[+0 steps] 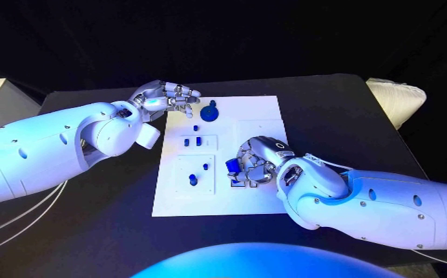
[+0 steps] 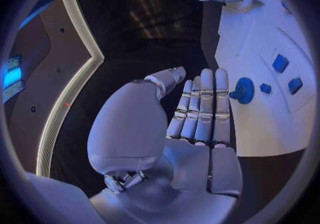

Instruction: Assemble the parts on the task board

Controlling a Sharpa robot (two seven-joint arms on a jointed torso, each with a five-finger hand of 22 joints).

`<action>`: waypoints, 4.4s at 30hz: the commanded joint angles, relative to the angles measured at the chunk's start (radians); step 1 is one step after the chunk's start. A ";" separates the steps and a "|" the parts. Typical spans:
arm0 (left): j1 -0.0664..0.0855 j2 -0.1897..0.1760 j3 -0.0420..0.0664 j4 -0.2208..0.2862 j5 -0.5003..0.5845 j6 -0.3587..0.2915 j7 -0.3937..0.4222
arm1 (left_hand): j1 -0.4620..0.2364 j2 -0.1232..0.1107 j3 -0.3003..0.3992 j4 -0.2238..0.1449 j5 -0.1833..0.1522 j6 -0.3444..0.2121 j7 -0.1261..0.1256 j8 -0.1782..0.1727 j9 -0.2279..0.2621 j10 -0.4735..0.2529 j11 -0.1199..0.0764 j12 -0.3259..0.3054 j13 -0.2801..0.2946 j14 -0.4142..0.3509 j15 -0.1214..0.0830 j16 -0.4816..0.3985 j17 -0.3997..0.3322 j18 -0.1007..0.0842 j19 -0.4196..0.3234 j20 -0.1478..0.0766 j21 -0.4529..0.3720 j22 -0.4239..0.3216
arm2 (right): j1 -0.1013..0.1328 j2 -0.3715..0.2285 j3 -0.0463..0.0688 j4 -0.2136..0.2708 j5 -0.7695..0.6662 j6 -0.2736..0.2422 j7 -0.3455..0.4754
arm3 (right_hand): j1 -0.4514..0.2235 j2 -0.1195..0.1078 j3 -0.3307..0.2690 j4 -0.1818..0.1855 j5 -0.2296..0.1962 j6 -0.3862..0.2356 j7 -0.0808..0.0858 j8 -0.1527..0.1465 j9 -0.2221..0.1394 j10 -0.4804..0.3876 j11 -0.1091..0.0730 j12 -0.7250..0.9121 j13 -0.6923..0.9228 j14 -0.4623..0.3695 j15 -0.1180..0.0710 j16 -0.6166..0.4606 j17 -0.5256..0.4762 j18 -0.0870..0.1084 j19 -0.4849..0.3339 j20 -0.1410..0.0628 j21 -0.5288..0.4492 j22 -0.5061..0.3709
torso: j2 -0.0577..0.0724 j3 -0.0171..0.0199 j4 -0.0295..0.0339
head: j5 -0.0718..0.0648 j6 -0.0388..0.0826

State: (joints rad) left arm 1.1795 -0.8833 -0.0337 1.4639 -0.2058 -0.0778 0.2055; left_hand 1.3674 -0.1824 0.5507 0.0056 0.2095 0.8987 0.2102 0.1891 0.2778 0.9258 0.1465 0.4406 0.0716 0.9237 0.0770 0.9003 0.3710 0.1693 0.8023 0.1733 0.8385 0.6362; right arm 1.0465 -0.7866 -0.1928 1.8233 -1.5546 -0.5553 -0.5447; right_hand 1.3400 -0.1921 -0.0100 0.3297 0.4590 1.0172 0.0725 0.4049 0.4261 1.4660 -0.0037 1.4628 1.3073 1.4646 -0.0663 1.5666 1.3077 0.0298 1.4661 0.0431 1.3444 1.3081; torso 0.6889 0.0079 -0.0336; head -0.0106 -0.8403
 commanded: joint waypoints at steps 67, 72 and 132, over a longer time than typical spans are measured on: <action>0.001 0.007 -0.002 -0.003 -0.015 0.044 -0.045 | 0.002 0.008 0.003 0.005 0.005 -0.014 0.002 -0.010 -0.003 -0.015 0.005 -0.005 -0.003 -0.002 0.005 -0.007 -0.001 0.013 0.008 0.003 -0.004 -0.001 | 0.088 -0.122 0.014 0.043 0.672 0.315 0.006 | -0.076 -0.012 0.192 -0.039 0.011 0.022 -0.002 -0.006 -0.002 0.047 0.000 0.011 0.199 0.106 -0.001 0.004 0.263 0.009 0.060 -0.005 0.006 0.211 | 0.001 -0.0008 -0.0006 | 0.002 0.011; 0.001 0.006 -0.002 -0.003 -0.016 0.046 -0.047 | 0.002 0.008 0.003 0.005 0.005 -0.014 0.002 -0.010 -0.003 -0.015 0.005 -0.005 -0.003 -0.002 0.005 -0.007 -0.001 0.013 0.008 0.003 -0.004 -0.001 | 0.088 -0.109 0.014 0.022 0.606 0.267 0.016 | -0.081 -0.017 0.192 -0.039 0.011 0.024 -0.002 -0.005 -0.001 0.049 0.000 0.013 0.200 0.106 -0.001 0.004 0.263 0.008 0.061 -0.005 0.011 0.212 | 0.001 -0.0011 0.0012 | 0.003 0.011; 0.001 0.005 -0.003 -0.003 -0.021 0.060 -0.062 | 0.003 0.008 0.004 0.005 0.005 -0.017 0.004 -0.011 -0.004 -0.018 0.007 -0.005 -0.003 -0.003 0.007 -0.008 -0.001 0.013 0.007 0.004 -0.004 -0.001 | 0.084 -0.050 0.014 -0.011 0.571 0.195 0.023 | -0.195 -0.016 0.177 -0.038 -0.006 0.040 -0.009 0.007 0.010 0.065 -0.005 0.038 0.217 0.106 -0.005 0.004 0.263 0.002 0.069 -0.009 0.044 0.220 | 0.000 -0.0003 -0.0007 | 0.004 0.008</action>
State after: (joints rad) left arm 1.1795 -0.8802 -0.0375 1.4591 -0.2259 -0.0365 0.1402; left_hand 1.3674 -0.1825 0.5535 0.0084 0.2095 0.8861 0.2156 0.1813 0.2745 0.9115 0.1535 0.4406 0.0702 0.9237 0.0770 0.8964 0.3710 0.1695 0.8059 0.1769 0.8386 0.6363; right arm 1.1313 -0.8380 -0.1785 1.8138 -0.9578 -0.3912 -0.5177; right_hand 1.1538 -0.2093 0.1738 0.2911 0.4532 1.0519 0.0629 0.4082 0.4366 1.4664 -0.0038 1.4977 1.3075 1.4647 -0.0663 1.5666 1.3073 0.0298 1.4661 0.0431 1.3850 1.3075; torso 0.6890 0.0070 -0.0341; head -0.0060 -0.8324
